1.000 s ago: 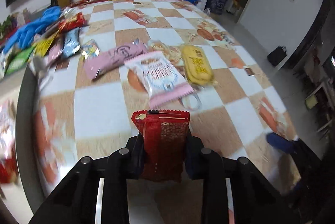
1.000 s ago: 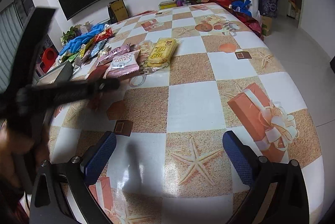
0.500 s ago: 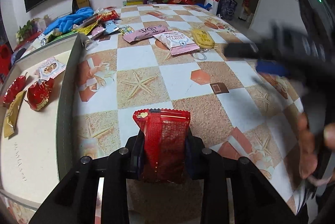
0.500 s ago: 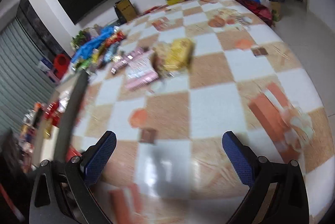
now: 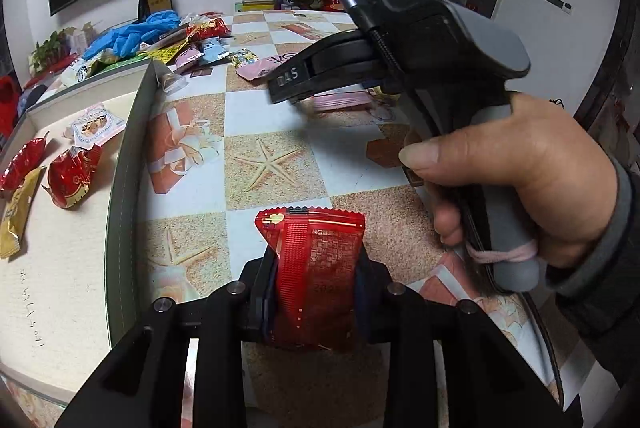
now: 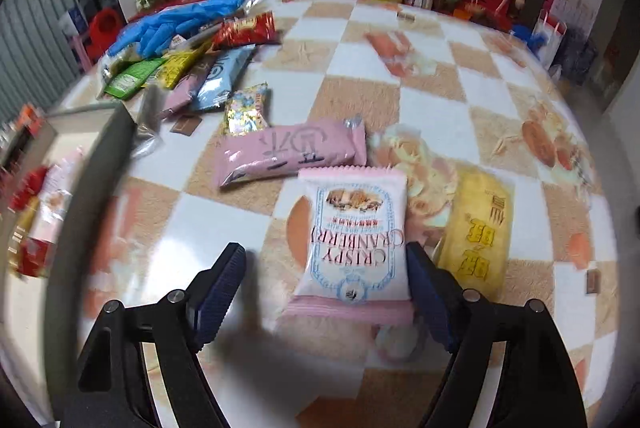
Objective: Organize snacks
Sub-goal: 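Grasp another Crispy Cranberry packet with the right tool, then hold the red packet in the left tool while the right tool holds the cranberry packet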
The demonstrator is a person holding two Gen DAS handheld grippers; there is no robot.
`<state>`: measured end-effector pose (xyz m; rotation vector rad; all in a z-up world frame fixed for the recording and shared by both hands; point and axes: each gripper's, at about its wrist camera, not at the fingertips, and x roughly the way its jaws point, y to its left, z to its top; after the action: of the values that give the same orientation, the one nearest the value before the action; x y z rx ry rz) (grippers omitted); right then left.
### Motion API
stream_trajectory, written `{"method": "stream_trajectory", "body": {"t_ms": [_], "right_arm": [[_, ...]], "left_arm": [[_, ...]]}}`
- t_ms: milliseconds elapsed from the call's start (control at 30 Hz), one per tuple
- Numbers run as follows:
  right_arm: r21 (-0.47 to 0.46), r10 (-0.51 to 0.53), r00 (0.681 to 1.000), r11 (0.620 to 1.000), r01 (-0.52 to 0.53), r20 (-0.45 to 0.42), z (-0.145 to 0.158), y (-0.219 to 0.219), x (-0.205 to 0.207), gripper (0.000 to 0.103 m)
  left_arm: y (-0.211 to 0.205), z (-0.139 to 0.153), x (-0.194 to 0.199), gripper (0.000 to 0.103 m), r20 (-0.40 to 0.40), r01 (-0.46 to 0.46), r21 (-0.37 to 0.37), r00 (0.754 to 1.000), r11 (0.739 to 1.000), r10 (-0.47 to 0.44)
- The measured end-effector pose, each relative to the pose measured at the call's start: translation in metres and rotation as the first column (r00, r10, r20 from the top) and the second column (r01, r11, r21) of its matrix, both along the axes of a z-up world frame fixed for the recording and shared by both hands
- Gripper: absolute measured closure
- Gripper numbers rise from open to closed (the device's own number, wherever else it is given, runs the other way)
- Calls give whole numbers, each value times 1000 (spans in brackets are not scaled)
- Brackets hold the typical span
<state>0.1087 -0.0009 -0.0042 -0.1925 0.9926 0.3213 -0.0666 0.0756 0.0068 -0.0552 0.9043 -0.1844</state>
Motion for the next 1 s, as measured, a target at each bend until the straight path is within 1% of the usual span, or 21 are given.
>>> {"method": "stream_trajectory", "body": {"t_ms": [33, 67, 133, 267, 400, 467, 533, 600, 700, 800, 1000], "right_arm": [[18, 6, 1000, 1000, -6, 8, 1, -1, -3, 57], [26, 3, 1000, 1000, -3, 11, 4, -2, -7, 58], [36, 0, 1000, 999, 0, -3, 6, -3, -11, 58], [80, -26, 1000, 996, 27, -9, 9, -20, -40, 59], [99, -60, 998, 993, 57, 19, 17, -43, -86, 59], [121, -99, 995, 988, 95, 28, 21, -58, -109, 59], [151, -141, 990, 979, 136, 27, 23, -70, -122, 59], [155, -170, 985, 974, 164, 28, 20, -77, -133, 59], [128, -172, 985, 977, 169, 12, 11, -76, -138, 58], [117, -169, 984, 980, 163, 48, 8, -75, -143, 58], [99, -166, 984, 982, 160, 58, 6, -73, -143, 58]], "left_arm": [[0, 0, 0, 68, 0, 0, 0, 1000, 1000, 0], [0, 0, 0, 68, 0, 0, 1, 1000, 1000, 0], [0, 0, 0, 68, 0, 0, 0, 1000, 1000, 0], [1, 0, 1, 69, 0, -1, -8, 1000, 1000, 1], [-1, 0, 0, 70, 5, -20, 29, 1000, 999, 20], [2, 0, 0, 70, 6, -44, 34, 999, 998, 43], [3, 0, 0, 70, 6, -61, 44, 998, 997, 61], [4, 0, 0, 70, 7, -82, 65, 997, 995, 82], [5, -1, 1, 70, 7, -100, 81, 995, 992, 99], [6, -1, 1, 70, 7, -107, 87, 994, 990, 107], [4, -1, 0, 70, 9, -112, 107, 994, 988, 111]]}}
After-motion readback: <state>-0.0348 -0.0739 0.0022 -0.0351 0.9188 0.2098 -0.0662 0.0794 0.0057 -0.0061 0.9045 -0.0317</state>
